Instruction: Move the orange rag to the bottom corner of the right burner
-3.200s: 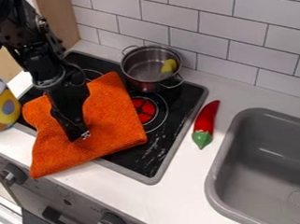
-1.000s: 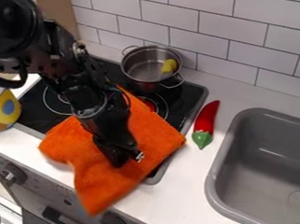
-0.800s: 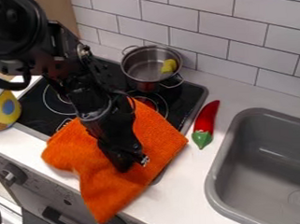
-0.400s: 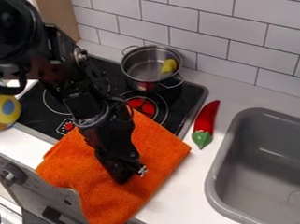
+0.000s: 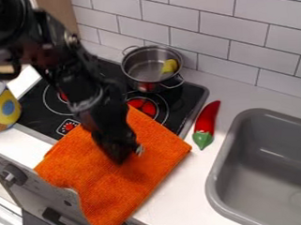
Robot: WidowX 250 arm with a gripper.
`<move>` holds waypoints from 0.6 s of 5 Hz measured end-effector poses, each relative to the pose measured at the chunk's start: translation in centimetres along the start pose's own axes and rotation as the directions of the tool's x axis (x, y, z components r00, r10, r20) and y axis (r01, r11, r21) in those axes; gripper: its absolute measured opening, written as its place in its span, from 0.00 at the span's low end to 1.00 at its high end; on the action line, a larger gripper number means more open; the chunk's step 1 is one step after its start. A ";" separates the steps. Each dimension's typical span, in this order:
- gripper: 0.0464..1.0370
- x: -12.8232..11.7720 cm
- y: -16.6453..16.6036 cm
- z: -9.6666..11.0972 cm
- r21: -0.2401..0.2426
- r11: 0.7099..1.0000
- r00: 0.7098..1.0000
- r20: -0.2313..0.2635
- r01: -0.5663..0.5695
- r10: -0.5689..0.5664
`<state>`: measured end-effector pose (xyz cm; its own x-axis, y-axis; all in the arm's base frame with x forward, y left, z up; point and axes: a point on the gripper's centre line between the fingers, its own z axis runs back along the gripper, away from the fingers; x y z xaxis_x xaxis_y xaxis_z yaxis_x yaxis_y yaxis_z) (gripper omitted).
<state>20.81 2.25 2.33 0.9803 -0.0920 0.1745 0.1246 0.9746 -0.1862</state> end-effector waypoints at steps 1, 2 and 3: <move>0.15 0.7 0.2 0.7 -0.018 0.999 0.999 -0.003 -0.035 0.035; 0.38 1.1 0.7 2.5 0.001 0.997 0.997 0.037 -0.073 0.072; 0.70 1.6 1.6 3.8 0.080 0.991 0.990 0.096 -0.108 0.100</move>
<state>21.99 4.44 6.02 0.9688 0.0263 0.2466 0.0052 0.9920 -0.1262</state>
